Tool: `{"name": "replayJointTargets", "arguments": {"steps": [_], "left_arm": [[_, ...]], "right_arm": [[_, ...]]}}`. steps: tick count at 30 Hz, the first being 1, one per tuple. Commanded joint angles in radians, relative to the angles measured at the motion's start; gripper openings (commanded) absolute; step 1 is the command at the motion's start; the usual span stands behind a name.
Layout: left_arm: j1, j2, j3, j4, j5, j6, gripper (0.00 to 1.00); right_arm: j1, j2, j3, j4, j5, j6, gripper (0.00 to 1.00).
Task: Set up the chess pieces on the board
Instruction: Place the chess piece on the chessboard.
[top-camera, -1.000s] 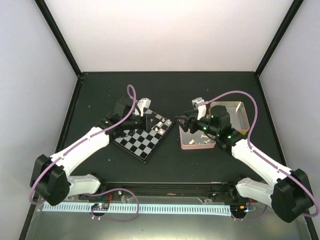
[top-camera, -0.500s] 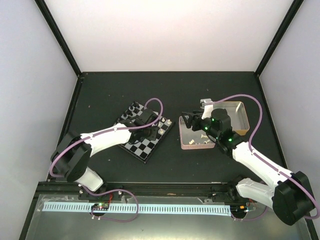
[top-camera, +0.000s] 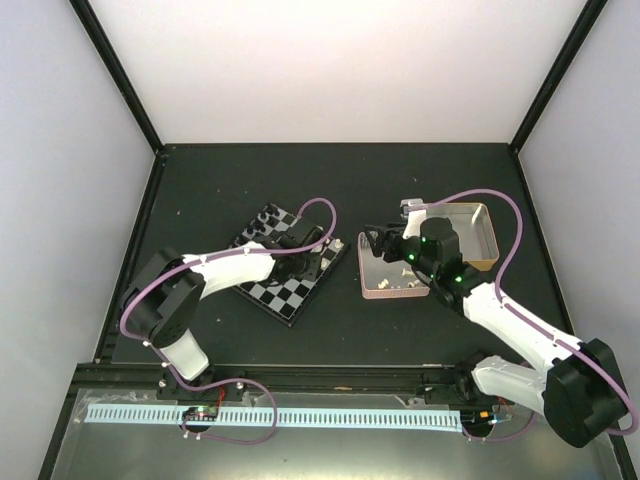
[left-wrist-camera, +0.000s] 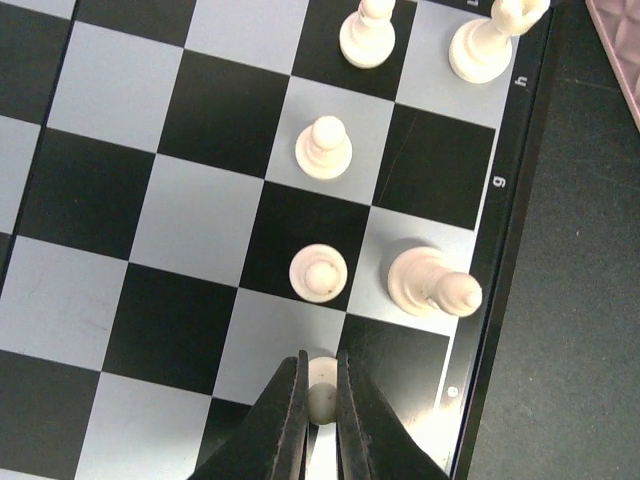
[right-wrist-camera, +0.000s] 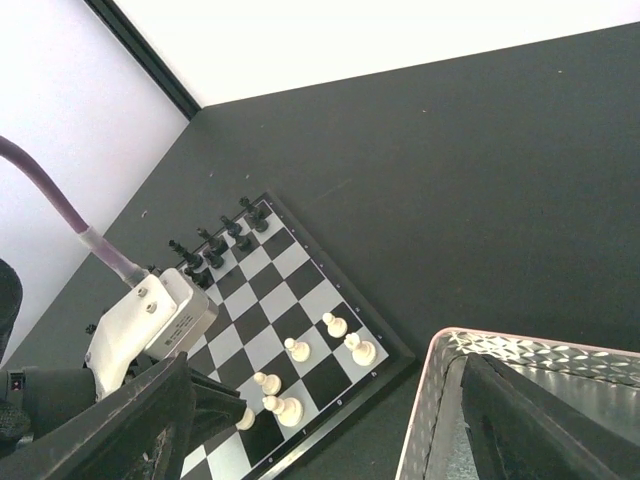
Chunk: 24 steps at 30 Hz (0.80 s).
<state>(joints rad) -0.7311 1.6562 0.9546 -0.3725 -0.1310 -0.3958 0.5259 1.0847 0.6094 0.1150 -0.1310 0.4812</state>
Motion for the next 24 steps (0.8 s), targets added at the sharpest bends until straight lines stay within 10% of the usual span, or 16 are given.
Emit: {"name": "replayJointTargets", "arguments": {"steps": [1,24], "left_arm": [[-0.009,0.027,0.047,0.036,-0.030,0.007,0.01],[-0.009,0.071,0.056,0.047,-0.087,0.008,0.02]], "right_arm": [[-0.003,0.009,0.001,0.002,0.031,0.008,0.73],[-0.004,0.021,0.013,-0.017,0.026,0.005,0.73]]}}
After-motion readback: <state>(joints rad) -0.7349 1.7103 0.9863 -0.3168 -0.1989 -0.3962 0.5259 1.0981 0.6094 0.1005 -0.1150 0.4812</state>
